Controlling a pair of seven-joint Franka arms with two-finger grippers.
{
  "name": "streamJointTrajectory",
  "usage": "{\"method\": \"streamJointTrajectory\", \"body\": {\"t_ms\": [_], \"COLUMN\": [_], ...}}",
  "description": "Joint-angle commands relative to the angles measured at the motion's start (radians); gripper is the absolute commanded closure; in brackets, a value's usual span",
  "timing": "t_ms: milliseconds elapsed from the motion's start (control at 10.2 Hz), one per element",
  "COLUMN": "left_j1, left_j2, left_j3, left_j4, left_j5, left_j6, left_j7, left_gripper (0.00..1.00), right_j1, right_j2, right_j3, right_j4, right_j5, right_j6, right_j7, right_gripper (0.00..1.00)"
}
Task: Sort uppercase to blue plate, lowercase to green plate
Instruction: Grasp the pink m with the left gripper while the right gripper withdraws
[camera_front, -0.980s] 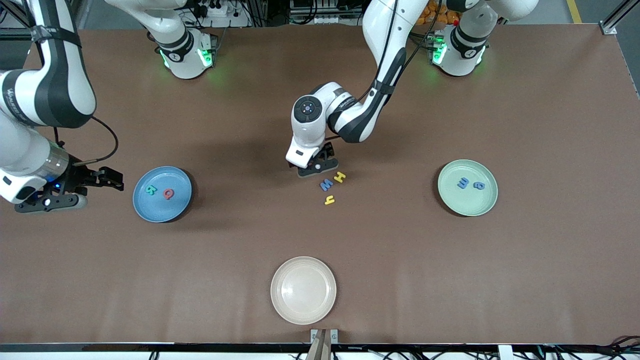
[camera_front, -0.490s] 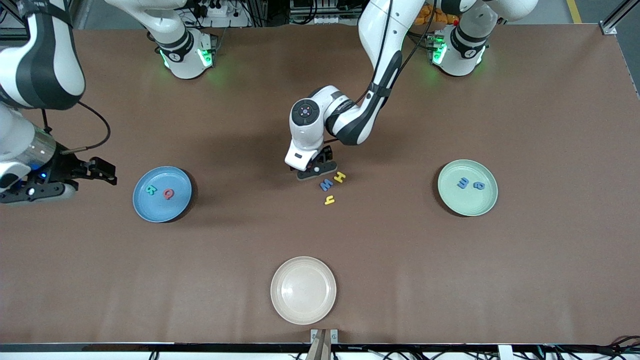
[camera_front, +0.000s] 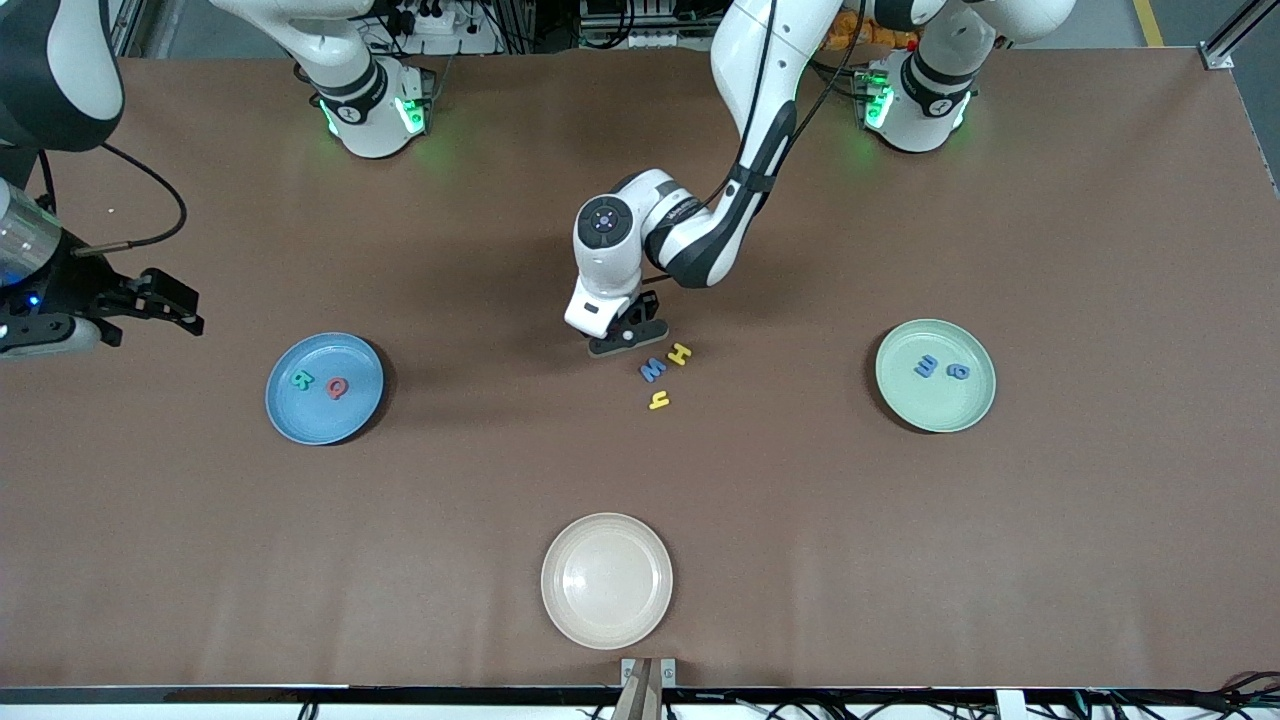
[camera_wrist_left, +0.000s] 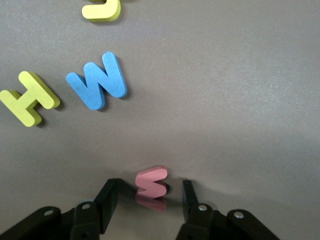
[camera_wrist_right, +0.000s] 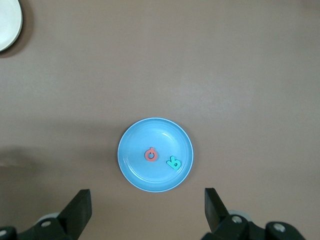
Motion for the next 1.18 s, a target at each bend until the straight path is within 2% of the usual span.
{"method": "streamJointTrajectory", "body": {"t_ms": [0, 392, 784, 1078], "left_j1": [-0.017, -0.017, -0.014, 0.013], "left_j2": [0.016, 0.013, -0.008, -0.065], "left_j3": [0.026, 0.026, 0.034, 0.046], "left_j4": [0.030, 0.030, 0.024, 0.003], "left_j5": [-0.037, -0.037, -0.035, -0.031], "left_j6": [-0.023, -0.023, -0.038, -0.119], "left_j7": [0.016, 0.023, 0.029, 0.125], "left_gripper": [0.58, 0.73, 0.80, 0.83], "right_j1": [-0.006, 0.007, 0.030, 0.031], "right_j2": [-0.012, -0.004, -0.001, -0.006], "right_j3": [0.001, -0.011, -0.010, -0.010], "right_j4": [0.015, 0.034, 0.052, 0.058], "right_j5": [0.023, 0.014, 0.020, 0.026], "right_j6": [-0.032, -0.043, -0.044, -0.044], "right_j7": [-0.010, -0.008, -0.008, -0.007], "right_gripper": [0.00, 0.00, 0.00, 0.00]}}
